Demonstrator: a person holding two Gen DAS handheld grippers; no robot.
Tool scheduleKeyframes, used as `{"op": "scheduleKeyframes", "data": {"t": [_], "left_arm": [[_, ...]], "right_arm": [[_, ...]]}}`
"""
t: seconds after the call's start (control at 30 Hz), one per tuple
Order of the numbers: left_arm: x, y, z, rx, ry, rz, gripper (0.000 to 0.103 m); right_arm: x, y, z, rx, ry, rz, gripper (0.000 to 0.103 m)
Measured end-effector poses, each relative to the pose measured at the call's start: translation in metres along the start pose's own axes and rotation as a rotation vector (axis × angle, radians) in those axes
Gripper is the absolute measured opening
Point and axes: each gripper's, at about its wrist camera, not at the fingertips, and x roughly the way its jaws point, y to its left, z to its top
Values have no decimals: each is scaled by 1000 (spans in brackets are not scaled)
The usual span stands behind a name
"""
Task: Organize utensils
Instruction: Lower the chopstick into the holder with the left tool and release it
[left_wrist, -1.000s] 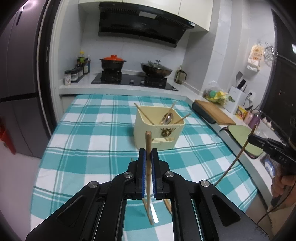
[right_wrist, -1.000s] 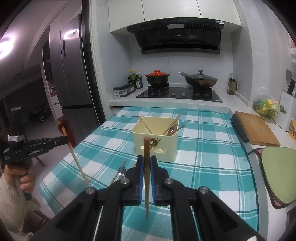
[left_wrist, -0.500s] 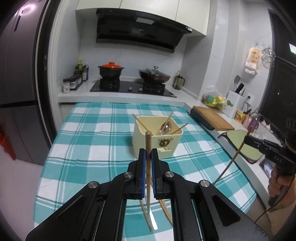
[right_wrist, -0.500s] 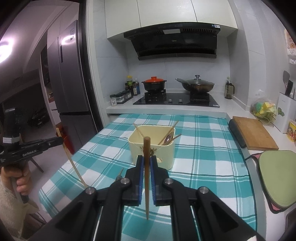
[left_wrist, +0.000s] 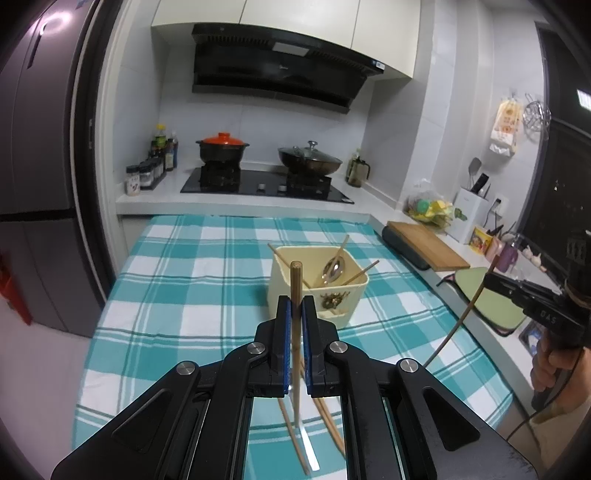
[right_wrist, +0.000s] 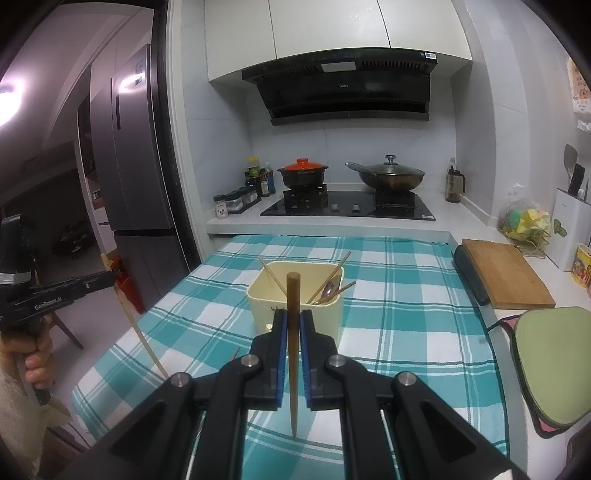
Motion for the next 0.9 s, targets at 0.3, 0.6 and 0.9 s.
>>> {"op": "scheduleKeyframes", "data": {"t": [0.3, 0.6, 0.9], "left_arm": [[1, -2, 35, 10, -47, -17, 4], [14, -16, 103, -5, -190, -9, 4], [90, -35, 135, -1, -210, 18, 4]], "right_arm": [[7, -4, 22, -7, -20, -3, 7], [11, 1, 90, -55, -174, -11, 7], [63, 8, 127, -89, -283, 6, 7]]}}
